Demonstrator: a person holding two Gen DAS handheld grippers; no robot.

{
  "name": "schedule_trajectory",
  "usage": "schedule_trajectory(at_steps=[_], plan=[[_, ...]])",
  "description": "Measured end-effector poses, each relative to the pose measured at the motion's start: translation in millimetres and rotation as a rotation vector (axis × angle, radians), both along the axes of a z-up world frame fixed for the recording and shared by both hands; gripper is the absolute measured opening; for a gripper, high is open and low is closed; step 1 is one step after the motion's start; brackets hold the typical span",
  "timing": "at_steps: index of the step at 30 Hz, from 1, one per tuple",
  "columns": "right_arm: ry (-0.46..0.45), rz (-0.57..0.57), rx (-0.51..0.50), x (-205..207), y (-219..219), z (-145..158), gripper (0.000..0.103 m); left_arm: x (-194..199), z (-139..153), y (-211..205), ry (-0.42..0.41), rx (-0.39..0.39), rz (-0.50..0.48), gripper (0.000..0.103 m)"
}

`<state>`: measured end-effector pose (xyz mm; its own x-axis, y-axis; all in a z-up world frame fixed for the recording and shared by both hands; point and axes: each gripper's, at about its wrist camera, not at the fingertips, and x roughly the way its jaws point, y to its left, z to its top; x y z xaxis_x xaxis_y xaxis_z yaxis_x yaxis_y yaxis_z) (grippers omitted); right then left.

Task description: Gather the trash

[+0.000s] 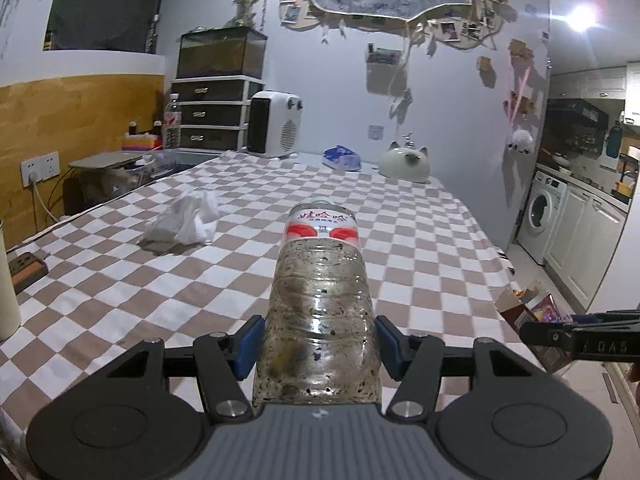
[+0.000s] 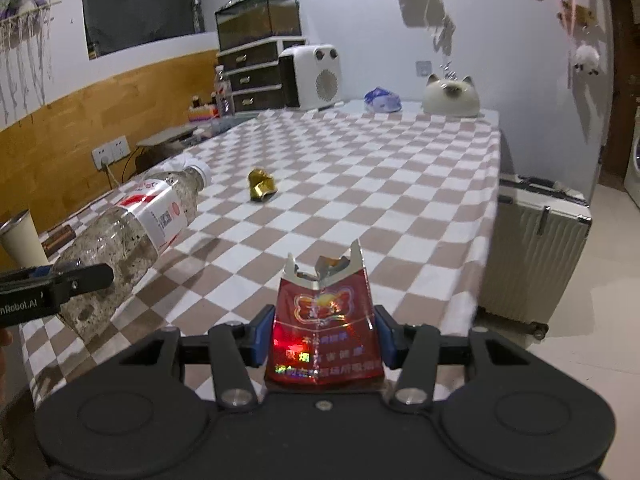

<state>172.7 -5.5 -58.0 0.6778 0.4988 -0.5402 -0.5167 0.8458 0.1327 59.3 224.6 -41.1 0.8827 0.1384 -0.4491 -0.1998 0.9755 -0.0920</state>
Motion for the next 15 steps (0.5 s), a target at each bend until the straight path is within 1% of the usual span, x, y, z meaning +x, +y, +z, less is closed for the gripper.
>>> schedule_trajectory(at_steps=[5,15], plan=[[-0.024,-0.033,0.011,-9.8,-25.7,8.6,0.052,-2.5,7.7,-24.3,-0.013,0.008,-0.029,0.06],[-0.076,-0.12,0.038,-38.8,-90.3,21.8,0.052,-10.6,21.8,-90.7,-0.053,0.031,-0.135,0.06]])
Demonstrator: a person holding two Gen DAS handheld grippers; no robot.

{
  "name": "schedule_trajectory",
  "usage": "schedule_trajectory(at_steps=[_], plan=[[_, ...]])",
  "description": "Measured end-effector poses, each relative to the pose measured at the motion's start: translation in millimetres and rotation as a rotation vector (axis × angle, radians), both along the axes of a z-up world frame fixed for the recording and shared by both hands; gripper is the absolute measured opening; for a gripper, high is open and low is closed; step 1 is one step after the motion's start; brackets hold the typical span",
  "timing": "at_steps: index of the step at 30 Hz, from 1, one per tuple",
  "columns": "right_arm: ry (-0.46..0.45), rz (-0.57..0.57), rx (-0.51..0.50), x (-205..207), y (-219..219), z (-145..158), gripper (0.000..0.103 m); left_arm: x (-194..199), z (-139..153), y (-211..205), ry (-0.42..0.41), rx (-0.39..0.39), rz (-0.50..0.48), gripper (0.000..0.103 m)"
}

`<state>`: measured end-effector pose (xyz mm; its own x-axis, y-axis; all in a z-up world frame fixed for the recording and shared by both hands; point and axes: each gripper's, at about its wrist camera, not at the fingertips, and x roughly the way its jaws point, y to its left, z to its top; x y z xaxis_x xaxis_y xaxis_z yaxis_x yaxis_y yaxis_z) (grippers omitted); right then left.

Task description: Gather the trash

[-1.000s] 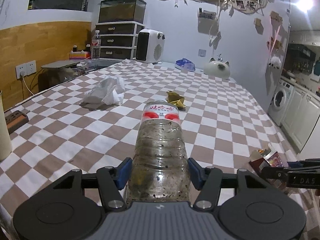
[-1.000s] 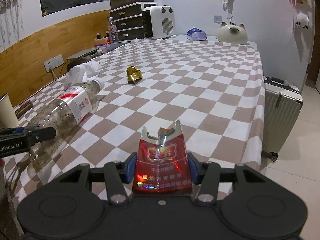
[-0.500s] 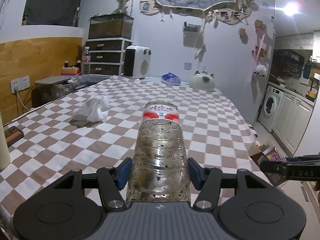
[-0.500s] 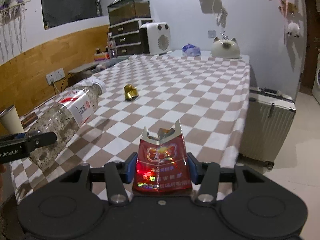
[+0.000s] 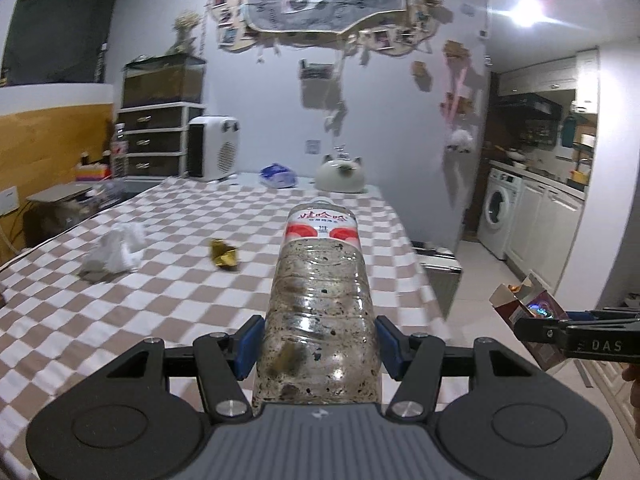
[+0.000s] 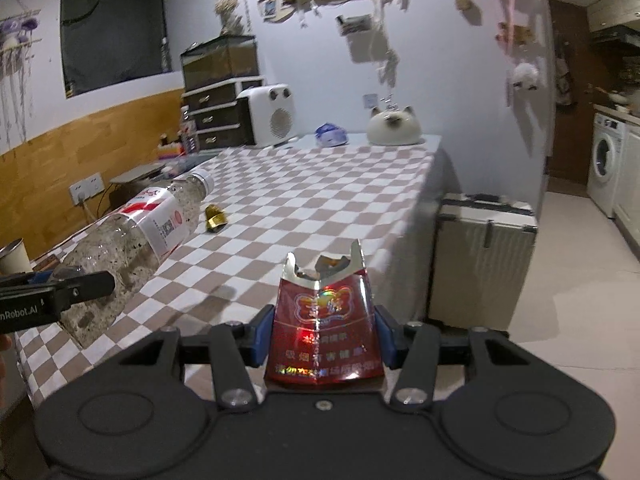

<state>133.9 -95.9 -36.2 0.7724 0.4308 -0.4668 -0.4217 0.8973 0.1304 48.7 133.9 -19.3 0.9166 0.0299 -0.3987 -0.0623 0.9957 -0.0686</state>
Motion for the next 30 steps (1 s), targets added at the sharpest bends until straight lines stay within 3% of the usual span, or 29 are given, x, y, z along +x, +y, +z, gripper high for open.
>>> schedule_trajectory(at_steps=[17,30], plan=[[-0.028,-0.173,0.019,-42.4,-109.6,-4.9,0.052,-0.6,-4.0,-112.5,-0.013,0.0,-0.172,0.06],[0.029,-0.292,0.031,-36.0,-177.1,-38.3,0.052,52.5,-50.8,-207.7,0.105,-0.017,-0.31,0.06]])
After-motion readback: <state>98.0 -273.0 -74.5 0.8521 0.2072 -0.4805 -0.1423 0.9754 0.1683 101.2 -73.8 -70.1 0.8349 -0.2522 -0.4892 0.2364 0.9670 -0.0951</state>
